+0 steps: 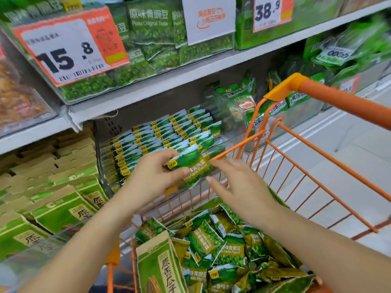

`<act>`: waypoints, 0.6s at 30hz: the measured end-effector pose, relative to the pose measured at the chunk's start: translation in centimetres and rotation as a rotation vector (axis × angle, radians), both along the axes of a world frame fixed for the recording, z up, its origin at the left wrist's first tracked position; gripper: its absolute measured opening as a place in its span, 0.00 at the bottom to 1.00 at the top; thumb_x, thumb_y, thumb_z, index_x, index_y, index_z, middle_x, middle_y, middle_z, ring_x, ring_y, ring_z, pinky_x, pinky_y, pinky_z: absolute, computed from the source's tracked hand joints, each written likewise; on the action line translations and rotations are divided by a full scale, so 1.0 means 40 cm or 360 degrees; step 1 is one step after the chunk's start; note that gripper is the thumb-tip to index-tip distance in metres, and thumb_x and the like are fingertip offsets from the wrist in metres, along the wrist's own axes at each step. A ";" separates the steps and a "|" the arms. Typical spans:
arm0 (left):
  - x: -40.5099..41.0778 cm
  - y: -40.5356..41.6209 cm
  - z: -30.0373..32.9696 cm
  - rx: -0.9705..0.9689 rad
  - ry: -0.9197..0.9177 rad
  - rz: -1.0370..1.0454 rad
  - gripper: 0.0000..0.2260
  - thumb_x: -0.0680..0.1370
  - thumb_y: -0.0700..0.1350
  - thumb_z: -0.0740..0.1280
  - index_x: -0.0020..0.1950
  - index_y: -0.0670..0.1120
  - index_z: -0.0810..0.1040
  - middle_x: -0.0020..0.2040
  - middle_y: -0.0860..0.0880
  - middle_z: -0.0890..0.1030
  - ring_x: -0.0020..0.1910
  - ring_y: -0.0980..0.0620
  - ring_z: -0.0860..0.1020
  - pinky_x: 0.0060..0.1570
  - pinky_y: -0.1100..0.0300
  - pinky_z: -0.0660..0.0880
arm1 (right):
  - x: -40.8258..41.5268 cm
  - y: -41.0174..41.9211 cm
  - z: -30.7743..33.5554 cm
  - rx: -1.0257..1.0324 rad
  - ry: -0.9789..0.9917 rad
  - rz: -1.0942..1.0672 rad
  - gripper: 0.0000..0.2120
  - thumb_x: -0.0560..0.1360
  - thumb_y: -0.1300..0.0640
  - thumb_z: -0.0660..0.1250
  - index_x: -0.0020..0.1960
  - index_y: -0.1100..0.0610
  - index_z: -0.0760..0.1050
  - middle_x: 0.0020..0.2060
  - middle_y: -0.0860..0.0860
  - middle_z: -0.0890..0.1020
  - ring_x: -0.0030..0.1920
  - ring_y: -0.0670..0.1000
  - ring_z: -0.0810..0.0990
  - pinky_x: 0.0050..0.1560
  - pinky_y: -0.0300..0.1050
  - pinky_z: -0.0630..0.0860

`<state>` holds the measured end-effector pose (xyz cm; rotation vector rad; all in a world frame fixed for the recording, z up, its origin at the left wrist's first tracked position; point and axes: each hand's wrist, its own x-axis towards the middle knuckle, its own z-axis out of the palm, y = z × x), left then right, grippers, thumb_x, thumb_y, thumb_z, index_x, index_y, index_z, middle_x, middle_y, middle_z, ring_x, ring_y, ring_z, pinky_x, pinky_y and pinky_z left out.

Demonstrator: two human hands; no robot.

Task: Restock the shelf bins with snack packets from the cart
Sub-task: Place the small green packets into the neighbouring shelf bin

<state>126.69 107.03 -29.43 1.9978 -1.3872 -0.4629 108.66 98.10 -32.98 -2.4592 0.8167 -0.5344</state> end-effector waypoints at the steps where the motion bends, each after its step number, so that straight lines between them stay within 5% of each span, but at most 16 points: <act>1: 0.013 -0.024 0.016 -0.0086 0.0048 0.0088 0.07 0.72 0.48 0.75 0.44 0.54 0.78 0.32 0.54 0.80 0.27 0.56 0.72 0.35 0.60 0.68 | -0.001 -0.010 -0.006 -0.0178 0.0113 -0.0012 0.26 0.80 0.47 0.58 0.76 0.49 0.57 0.73 0.48 0.65 0.73 0.49 0.60 0.71 0.47 0.61; 3: 0.033 -0.088 0.037 -0.0247 0.0139 0.0179 0.05 0.73 0.45 0.74 0.42 0.52 0.80 0.32 0.49 0.82 0.31 0.52 0.75 0.37 0.58 0.70 | -0.004 -0.030 -0.020 -0.0305 0.0324 -0.0012 0.32 0.81 0.48 0.56 0.79 0.50 0.44 0.78 0.52 0.49 0.78 0.53 0.45 0.76 0.50 0.47; 6: 0.032 -0.214 0.035 -0.0332 0.0155 0.0281 0.04 0.72 0.44 0.75 0.40 0.48 0.81 0.36 0.43 0.83 0.34 0.51 0.75 0.35 0.59 0.68 | -0.004 -0.043 -0.030 -0.0234 0.0564 -0.0004 0.35 0.82 0.49 0.54 0.77 0.50 0.34 0.77 0.53 0.35 0.77 0.55 0.37 0.75 0.52 0.40; 11: 0.059 -0.423 -0.051 -0.0138 0.0165 0.0442 0.09 0.71 0.45 0.76 0.36 0.45 0.77 0.30 0.47 0.79 0.36 0.45 0.80 0.45 0.55 0.79 | 0.002 -0.048 -0.029 -0.0220 0.0566 -0.0001 0.38 0.81 0.51 0.58 0.78 0.51 0.34 0.76 0.54 0.34 0.77 0.56 0.37 0.76 0.55 0.41; 14: 0.075 -0.467 -0.096 -0.0031 0.0193 0.0537 0.15 0.71 0.45 0.76 0.51 0.39 0.77 0.42 0.43 0.81 0.45 0.44 0.83 0.53 0.49 0.79 | 0.002 -0.047 -0.031 -0.0191 0.0570 0.0023 0.40 0.80 0.51 0.59 0.77 0.52 0.32 0.76 0.54 0.33 0.77 0.56 0.37 0.75 0.56 0.40; 18: 0.054 -0.456 -0.090 0.0022 -0.0446 0.0382 0.15 0.74 0.47 0.73 0.54 0.40 0.76 0.48 0.44 0.78 0.47 0.46 0.76 0.46 0.54 0.72 | -0.002 -0.044 -0.031 -0.0194 0.0527 0.0052 0.39 0.80 0.51 0.58 0.77 0.53 0.32 0.76 0.56 0.33 0.77 0.57 0.39 0.75 0.56 0.40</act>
